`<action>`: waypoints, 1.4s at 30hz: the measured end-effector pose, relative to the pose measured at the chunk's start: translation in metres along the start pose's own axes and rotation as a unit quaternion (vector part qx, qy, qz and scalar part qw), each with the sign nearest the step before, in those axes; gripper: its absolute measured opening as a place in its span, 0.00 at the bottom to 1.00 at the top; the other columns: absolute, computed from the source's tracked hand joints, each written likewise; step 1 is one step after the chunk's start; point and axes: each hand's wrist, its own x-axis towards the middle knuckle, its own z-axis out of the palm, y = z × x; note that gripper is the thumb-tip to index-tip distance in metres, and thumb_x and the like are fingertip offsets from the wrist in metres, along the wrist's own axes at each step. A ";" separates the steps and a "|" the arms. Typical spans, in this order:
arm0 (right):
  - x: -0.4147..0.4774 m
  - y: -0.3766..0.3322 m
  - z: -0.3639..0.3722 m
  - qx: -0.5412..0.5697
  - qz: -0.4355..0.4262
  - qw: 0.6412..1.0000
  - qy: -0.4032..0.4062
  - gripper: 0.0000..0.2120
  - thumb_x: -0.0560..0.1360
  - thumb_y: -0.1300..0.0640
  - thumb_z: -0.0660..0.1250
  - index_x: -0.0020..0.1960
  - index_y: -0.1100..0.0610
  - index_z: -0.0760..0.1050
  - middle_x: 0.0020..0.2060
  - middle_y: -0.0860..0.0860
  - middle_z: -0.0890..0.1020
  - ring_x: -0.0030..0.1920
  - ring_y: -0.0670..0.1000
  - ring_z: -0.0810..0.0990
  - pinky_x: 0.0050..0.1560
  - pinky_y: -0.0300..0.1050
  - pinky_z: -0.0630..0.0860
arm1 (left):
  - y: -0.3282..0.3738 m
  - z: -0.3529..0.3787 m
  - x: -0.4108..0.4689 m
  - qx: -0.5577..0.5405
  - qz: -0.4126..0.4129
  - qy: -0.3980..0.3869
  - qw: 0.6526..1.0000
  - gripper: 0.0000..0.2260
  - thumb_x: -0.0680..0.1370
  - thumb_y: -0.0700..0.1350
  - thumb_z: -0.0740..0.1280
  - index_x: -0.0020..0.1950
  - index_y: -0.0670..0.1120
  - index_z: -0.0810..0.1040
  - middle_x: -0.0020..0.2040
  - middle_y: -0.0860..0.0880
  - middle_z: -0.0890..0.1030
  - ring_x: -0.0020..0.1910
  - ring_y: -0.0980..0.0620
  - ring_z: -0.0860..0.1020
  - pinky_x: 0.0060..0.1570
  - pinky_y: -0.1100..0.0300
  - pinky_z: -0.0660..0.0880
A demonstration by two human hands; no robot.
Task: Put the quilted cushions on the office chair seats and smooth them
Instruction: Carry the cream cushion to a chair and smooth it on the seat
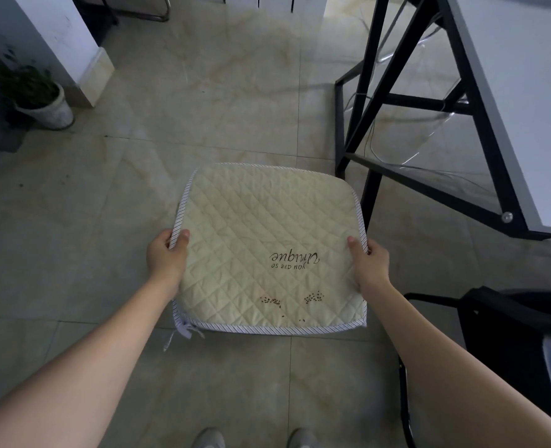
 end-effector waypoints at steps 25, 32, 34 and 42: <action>-0.101 -0.090 -0.092 -0.005 -0.105 0.994 -0.034 0.12 0.76 0.52 0.65 0.38 0.59 0.74 0.33 0.52 0.79 0.34 0.52 0.76 0.39 0.50 0.77 | 0.078 -0.079 -0.131 -0.118 0.061 0.093 0.987 0.06 0.76 0.43 0.66 0.41 0.42 0.74 0.32 0.49 0.72 0.33 0.54 0.68 0.28 0.71 0.66; -0.128 -0.096 -0.120 0.006 -0.123 0.992 -0.031 0.14 0.76 0.52 0.65 0.36 0.60 0.73 0.31 0.53 0.77 0.33 0.51 0.74 0.37 0.49 0.74 | 0.100 -0.096 -0.178 -0.133 0.086 0.106 0.982 0.06 0.76 0.42 0.66 0.41 0.42 0.74 0.32 0.50 0.72 0.30 0.58 0.70 0.28 0.73 0.66; -0.136 -0.096 -0.126 0.009 -0.128 0.991 -0.030 0.14 0.76 0.52 0.65 0.35 0.58 0.71 0.30 0.51 0.76 0.31 0.50 0.73 0.35 0.47 0.72 | 0.102 -0.101 -0.188 -0.141 0.080 0.106 0.981 0.06 0.76 0.43 0.66 0.41 0.42 0.74 0.33 0.51 0.73 0.33 0.55 0.69 0.32 0.69 0.68; -0.175 -0.078 -0.159 0.011 -0.150 0.988 -0.019 0.16 0.75 0.53 0.66 0.34 0.59 0.67 0.28 0.52 0.68 0.31 0.50 0.65 0.34 0.44 0.65 | 0.094 -0.121 -0.234 -0.139 0.095 0.094 0.981 0.12 0.76 0.45 0.66 0.42 0.36 0.73 0.37 0.45 0.73 0.37 0.51 0.69 0.37 0.59 0.67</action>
